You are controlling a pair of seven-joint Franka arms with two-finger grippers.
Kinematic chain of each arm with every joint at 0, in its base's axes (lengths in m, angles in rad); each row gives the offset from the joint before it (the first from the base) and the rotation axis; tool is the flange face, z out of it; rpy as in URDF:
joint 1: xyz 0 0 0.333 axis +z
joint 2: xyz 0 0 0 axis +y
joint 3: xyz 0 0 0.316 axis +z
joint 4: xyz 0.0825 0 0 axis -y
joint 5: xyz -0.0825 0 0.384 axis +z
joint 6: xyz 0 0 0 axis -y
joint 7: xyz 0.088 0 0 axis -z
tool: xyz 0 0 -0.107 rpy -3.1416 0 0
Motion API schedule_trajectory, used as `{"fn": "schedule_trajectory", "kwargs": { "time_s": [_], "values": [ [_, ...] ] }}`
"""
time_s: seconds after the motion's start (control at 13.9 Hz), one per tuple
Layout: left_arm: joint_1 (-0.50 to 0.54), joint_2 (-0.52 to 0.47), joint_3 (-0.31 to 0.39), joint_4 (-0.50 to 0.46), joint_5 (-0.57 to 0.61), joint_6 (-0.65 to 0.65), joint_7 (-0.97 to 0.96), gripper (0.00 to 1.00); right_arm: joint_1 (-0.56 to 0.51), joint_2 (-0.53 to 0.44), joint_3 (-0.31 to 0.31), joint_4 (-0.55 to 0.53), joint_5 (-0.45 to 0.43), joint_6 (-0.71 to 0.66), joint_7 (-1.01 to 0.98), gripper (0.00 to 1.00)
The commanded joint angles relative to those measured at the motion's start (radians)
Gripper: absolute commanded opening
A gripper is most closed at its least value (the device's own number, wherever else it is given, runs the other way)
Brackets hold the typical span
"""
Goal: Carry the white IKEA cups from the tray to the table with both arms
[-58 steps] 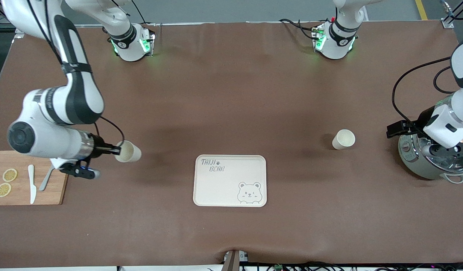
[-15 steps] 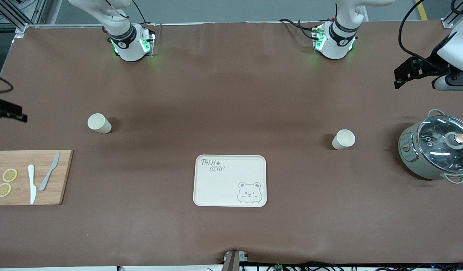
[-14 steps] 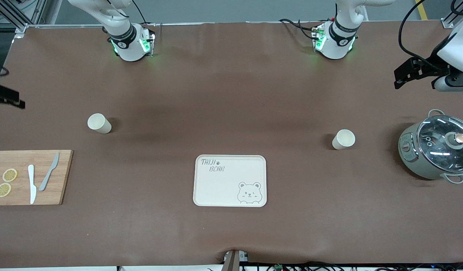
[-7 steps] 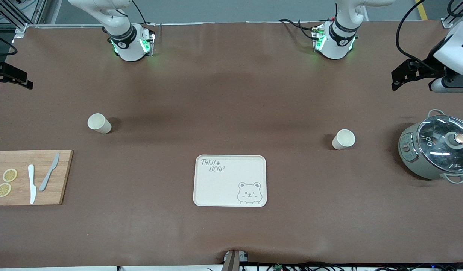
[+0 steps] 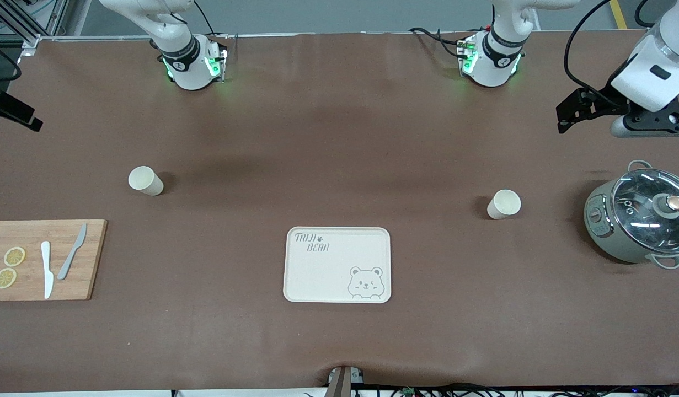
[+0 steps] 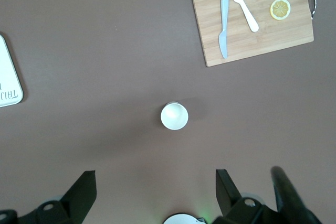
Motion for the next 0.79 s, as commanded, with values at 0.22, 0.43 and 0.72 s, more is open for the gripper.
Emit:
{"fn": "schedule_trajectory", "kwargs": {
  "time_s": [0.22, 0.43, 0.72],
  "values": [
    [0.020, -0.037, 0.001, -0.063, -0.015, 0.052, 0.016, 1.00, -0.032, -0.002, 0.007, 0.011, -0.015, -0.027, 0.019, 1.00],
    [0.019, -0.059, 0.000, -0.082, -0.016, 0.050, 0.036, 1.00, -0.034, -0.001, 0.007, 0.009, -0.009, -0.039, 0.023, 1.00],
    [0.020, -0.050, 0.001, -0.076, -0.016, 0.038, 0.036, 1.00, -0.040, 0.001, 0.007, 0.009, -0.007, -0.042, 0.032, 1.00]
  ]
}}
